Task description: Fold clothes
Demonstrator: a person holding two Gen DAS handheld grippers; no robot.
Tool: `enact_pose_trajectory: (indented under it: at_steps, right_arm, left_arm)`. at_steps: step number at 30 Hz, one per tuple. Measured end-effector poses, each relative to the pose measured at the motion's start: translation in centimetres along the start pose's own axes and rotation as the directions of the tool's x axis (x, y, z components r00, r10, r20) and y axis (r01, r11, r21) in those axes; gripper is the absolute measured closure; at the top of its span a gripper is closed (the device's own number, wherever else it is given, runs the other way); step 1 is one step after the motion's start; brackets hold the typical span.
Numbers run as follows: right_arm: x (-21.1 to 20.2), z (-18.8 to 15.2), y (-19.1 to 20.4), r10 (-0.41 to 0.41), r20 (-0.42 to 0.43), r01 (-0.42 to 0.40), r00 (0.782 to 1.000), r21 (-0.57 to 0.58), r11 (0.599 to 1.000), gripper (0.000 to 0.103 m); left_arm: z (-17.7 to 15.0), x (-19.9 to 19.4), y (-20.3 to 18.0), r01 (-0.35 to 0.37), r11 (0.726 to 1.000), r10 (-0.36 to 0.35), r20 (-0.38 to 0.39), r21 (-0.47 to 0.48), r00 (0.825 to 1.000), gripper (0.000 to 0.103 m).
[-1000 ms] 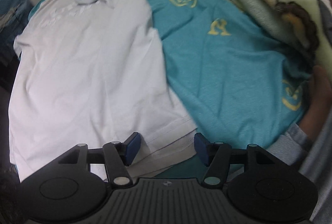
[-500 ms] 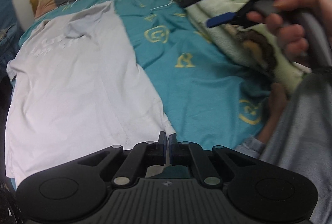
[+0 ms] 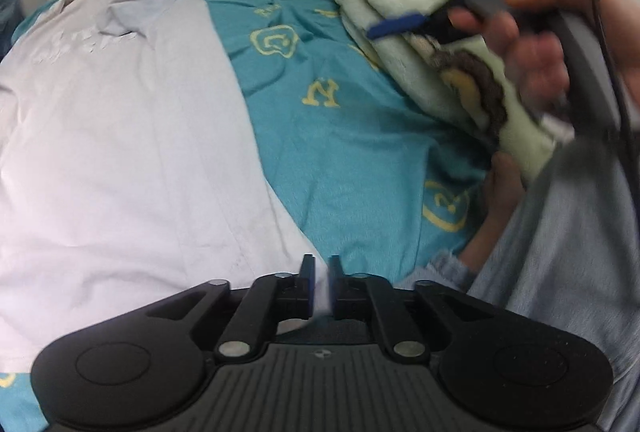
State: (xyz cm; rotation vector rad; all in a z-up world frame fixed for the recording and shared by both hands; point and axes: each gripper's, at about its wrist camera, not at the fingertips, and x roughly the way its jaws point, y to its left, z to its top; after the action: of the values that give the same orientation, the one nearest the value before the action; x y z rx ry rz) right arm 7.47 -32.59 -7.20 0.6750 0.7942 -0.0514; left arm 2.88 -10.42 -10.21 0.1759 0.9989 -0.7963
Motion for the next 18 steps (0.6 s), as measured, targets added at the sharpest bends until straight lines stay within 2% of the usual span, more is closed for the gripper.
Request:
enact_pose_trajectory:
  at_steps: [1, 5, 7, 9, 11, 13, 16, 18]
  right_arm:
    - [-0.2, -0.2, 0.3, -0.007, 0.002, 0.007, 1.0, -0.012, 1.0, 0.035]
    - [-1.2, -1.1, 1.4, 0.007, 0.032, -0.005, 0.999, -0.04, 0.999, 0.035]
    - [-1.6, -1.5, 2.0, 0.014, 0.045, -0.011, 0.999, -0.05, 0.999, 0.035]
    - [-1.5, -1.9, 2.6, 0.018, 0.048, -0.016, 0.999, -0.054, 0.998, 0.035]
    - [-1.0, -2.2, 3.1, 0.021, 0.041, -0.019, 0.999, -0.054, 0.998, 0.035]
    - [-0.2, -2.4, 3.6, 0.019, 0.03, -0.017, 0.999, -0.058, 0.998, 0.035]
    - [1.5, -2.7, 4.4, -0.007, 0.012, 0.008, 1.0, -0.074, 0.997, 0.035]
    - [2.8, -2.8, 4.9, -0.024, 0.005, 0.024, 1.0, -0.086, 0.996, 0.035]
  left_arm:
    - [0.4, -0.7, 0.5, 0.012, 1.0, -0.011, 0.015, -0.025, 1.0, 0.067]
    - [2.1, -4.1, 4.5, 0.051, 0.989, -0.038, 0.095, -0.139, 0.995, 0.048]
    - [3.5, -5.3, 8.5, 0.056, 0.966, -0.021, 0.141, -0.251, 0.99, 0.039]
    - [4.9, -6.3, 12.6, 0.063, 0.93, 0.006, 0.184, -0.362, 0.983, 0.035]
    - [6.5, -6.5, 17.9, 0.049, 0.871, 0.069, 0.222, -0.488, 0.973, 0.028]
    - [8.0, -6.5, 23.3, 0.047, 0.795, 0.135, 0.251, -0.605, 0.959, 0.025]
    - [9.6, -5.1, 31.6, 0.083, 0.68, 0.202, 0.296, -0.729, 0.934, 0.025]
    - [10.3, -3.7, 37.5, 0.138, 0.59, 0.223, 0.326, -0.795, 0.919, 0.025]
